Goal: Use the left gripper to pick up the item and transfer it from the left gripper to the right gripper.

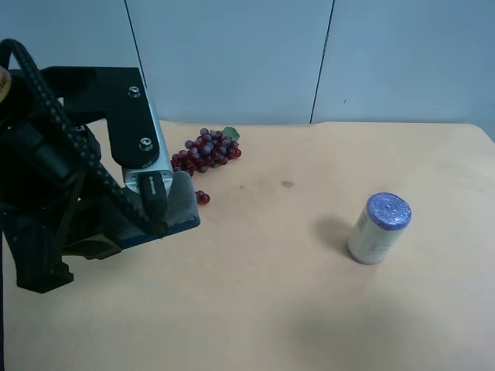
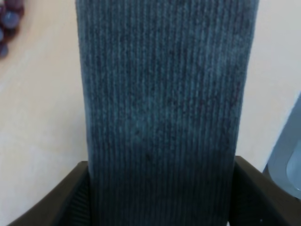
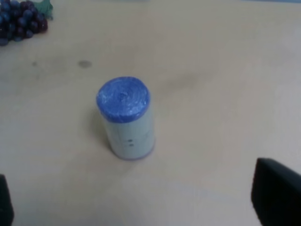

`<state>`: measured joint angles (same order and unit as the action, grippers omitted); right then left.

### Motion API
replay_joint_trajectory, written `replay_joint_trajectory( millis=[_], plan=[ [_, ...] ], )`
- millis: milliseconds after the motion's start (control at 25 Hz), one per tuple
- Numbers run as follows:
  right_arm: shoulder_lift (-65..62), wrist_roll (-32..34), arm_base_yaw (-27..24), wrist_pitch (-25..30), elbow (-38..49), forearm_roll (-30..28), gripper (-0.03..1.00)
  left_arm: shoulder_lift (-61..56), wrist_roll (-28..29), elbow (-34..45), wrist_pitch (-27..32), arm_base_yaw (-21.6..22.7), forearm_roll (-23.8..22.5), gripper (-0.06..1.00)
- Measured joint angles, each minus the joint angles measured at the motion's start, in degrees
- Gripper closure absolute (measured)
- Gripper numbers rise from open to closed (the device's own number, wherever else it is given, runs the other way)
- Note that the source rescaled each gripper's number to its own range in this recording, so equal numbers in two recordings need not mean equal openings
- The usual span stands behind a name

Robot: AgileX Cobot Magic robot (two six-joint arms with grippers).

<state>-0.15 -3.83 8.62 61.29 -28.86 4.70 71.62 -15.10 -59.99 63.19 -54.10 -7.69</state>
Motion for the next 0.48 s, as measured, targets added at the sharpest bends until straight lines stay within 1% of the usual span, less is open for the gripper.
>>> replay_joint_trajectory(
  millis=[160, 480],
  plan=[
    [0.0, 0.0, 0.0, 0.0, 0.0, 0.0, -0.03, 0.0, 0.05, -1.48, 0.0, -0.48, 0.02, 0.94],
    [0.0, 0.0, 0.0, 0.0, 0.0, 0.0, -0.03, 0.0, -2.78, -1.98, -0.08, -0.52, -0.66, 0.94]
  ],
)
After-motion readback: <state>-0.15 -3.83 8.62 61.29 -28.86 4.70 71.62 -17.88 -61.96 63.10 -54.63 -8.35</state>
